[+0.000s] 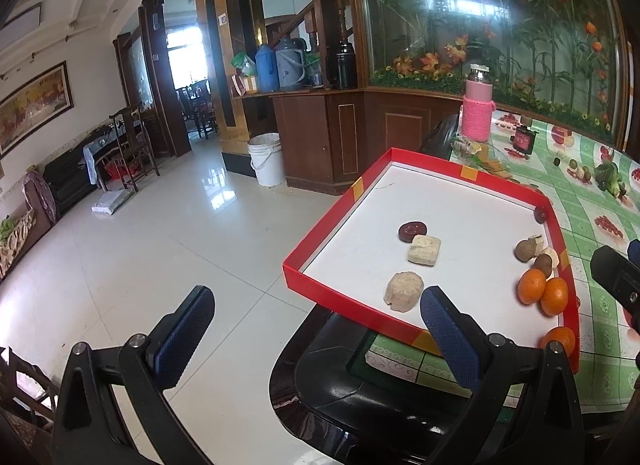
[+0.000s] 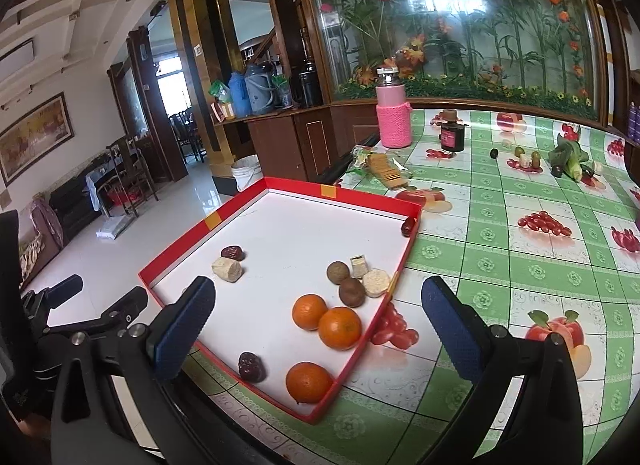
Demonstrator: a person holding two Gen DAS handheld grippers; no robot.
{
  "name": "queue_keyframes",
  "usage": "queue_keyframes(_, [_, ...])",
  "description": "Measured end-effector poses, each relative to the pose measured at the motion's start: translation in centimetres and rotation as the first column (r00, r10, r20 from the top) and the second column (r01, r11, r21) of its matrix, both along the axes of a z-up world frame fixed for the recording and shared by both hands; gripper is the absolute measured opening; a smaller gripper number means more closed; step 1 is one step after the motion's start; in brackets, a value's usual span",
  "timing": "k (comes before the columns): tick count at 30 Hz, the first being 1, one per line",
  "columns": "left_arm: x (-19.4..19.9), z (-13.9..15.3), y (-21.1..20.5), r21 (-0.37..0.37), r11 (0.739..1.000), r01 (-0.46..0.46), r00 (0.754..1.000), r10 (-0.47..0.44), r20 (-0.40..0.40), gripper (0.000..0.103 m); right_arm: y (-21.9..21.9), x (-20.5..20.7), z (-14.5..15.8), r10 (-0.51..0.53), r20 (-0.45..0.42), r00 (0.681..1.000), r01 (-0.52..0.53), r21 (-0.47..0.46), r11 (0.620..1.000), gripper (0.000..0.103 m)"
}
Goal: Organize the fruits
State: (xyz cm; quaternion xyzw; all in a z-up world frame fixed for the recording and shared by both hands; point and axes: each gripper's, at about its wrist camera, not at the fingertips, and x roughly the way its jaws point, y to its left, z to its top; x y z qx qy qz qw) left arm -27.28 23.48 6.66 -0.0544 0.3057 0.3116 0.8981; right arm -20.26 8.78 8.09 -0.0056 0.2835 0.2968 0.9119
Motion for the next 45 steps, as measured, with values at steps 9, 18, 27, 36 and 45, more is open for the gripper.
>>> queue_keyframes(9, [0.1, -0.6, 1.2, -0.026, 1.000, 0.002, 1.000, -0.002, -0.004, 0.103, 1.8, -0.5, -0.1, 0.020, 0.028, 0.999, -0.019, -0.032, 0.999, 0.103])
queue_keyframes(18, [0.5, -0.8, 1.0, -0.019, 1.000, 0.007, 1.000, -0.007, -0.025, 0.103, 2.8, -0.5, -0.6, 0.049, 0.037, 0.998, -0.047, -0.048, 0.998, 0.103])
queue_keyframes(27, [0.9, -0.2, 0.6, -0.070, 0.997, -0.018, 0.999, 0.016, -0.036, 0.103, 1.9, 0.1, -0.6, 0.038, 0.039, 0.999, -0.037, -0.023, 0.999, 0.103])
queue_keyframes(36, [1.1, 0.9, -1.0, -0.038, 0.998, -0.044, 0.998, 0.043, -0.037, 0.103, -0.6, 1.1, -0.2, 0.023, 0.021, 1.000, -0.023, 0.034, 0.999, 0.103])
queue_keyframes(45, [1.2, 2.0, -2.8, -0.002, 1.000, -0.029, 0.999, 0.029, -0.024, 0.103, -2.6, 0.5, 0.8, 0.021, 0.049, 0.999, -0.024, 0.062, 0.998, 0.103])
